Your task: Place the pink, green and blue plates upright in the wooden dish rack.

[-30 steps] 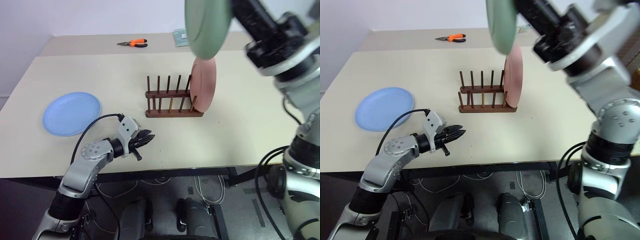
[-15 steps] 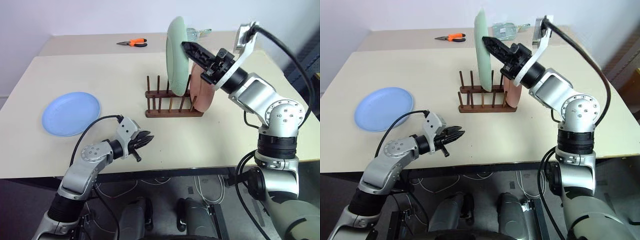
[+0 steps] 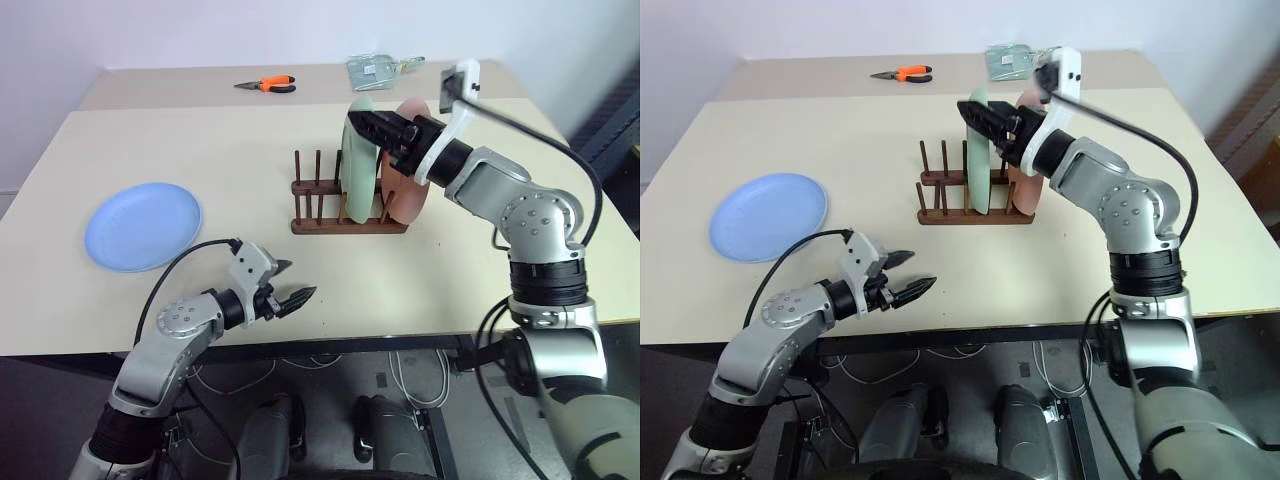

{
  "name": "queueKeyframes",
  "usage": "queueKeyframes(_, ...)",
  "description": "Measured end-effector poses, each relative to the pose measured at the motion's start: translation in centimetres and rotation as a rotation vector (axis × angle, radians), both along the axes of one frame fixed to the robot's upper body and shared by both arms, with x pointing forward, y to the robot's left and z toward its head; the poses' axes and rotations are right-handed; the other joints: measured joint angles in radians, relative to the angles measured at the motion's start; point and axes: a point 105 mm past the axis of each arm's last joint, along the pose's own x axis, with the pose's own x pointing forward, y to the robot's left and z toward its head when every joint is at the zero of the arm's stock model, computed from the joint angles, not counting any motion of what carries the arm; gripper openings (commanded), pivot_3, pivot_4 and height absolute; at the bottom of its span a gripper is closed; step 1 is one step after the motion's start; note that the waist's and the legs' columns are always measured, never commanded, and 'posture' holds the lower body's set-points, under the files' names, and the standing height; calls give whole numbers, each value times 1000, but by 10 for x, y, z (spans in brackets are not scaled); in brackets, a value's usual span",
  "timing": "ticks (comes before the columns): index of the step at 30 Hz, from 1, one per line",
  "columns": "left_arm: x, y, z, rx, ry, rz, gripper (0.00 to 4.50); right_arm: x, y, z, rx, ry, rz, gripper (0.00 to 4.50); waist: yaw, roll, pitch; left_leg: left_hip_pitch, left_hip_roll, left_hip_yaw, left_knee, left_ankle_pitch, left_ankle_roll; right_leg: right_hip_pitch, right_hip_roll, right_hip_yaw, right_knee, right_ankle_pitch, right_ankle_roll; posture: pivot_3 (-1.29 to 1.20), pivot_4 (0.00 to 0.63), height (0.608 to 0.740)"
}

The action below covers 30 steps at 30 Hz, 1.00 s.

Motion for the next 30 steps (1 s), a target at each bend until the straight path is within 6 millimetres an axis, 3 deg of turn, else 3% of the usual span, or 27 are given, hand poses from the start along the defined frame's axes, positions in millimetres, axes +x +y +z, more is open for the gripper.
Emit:
queueKeyframes(5, 18, 29, 32, -139, -64, 165, 4432, 1, -10, 3, -309, -258, -80, 2793, -2, -1, 0, -2, 0, 0, 0, 1, -1, -2, 0, 0, 1, 0, 0, 0, 150, 740)
queueKeyframes(7, 27, 50, 44, -210, -97, 279, 4432, 2, -15, 8, -377, -346, -120, 2793, -1, -1, 0, -2, 0, 0, 0, 1, -1, -2, 1, 0, 1, 0, 0, 0, 150, 740)
queueKeyframes(8, 33, 62, 51, -241, -120, 353, 4477, 2, -18, 10, -402, -381, -138, 3052, 0, -1, 0, -2, 0, 0, 0, 1, -1, -2, 1, 0, 1, 0, 0, 0, 150, 740)
queueKeyframes(10, 52, 108, 71, -350, -189, 647, 4500, -1, -23, 22, -449, -503, -182, 3641, 1, -3, 1, -2, 0, 0, 1, 1, -2, -2, 1, 0, 1, 1, 1, 0, 150, 740)
queueKeyframes(12, 55, 155, 89, -420, -257, 921, 4500, -11, -18, 34, -463, -609, -166, 4452, 0, -5, 0, -2, 0, 0, 0, 1, -1, -1, 0, 0, 0, 1, 1, 0, 150, 740)
queueKeyframes(14, 50, 189, 96, -432, -285, 1160, 4500, -24, -8, 42, -459, -686, -117, 4452, -1, -6, 0, -2, 0, 0, 0, 1, -1, -1, 1, 0, -1, 1, 1, 0, 150, 740)
queueKeyframes(16, 38, 224, 84, -344, -233, 1465, 4500, -43, 12, 40, -456, -725, 13, 4452, 0, -7, -1, -1, 0, 0, 0, 1, -1, -1, 1, -1, 0, 1, 1, 0, 150, 740)
queueKeyframes(18, 23, 245, 64, -249, -136, 1662, 4500, -60, 32, 24, -479, -731, 149, 4452, 0, -9, -1, -1, 0, 0, 0, 1, -1, 0, 1, -1, 0, 1, 1, 0, 150, 740)
queueKeyframes(22, 17, 246, 25, -214, 119, 1716, 4500, -76, 57, -11, -474, -656, 313, 4452, 14, -14, -1, -1, 0, -1, 1, 1, -1, 1, 1, -2, 0, 1, 2, 0, 150, 740)
queueKeyframes(25, 22, 231, 0, -287, 296, 1633, 3658, -84, 67, -22, -453, -635, 365, 4500, 22, -16, -1, -1, 0, -2, 1, 1, -2, 0, 1, -2, 0, 1, 2, 0, 150, 740)
queueKeyframes(30, 26, 228, 4, -397, 325, 1556, 1089, -81, 68, -29, -471, -618, 346, 4500, 21, -16, -1, -1, 0, -2, 1, 1, -3, 1, 1, -2, 0, 1, 2, 0, 150, 740)
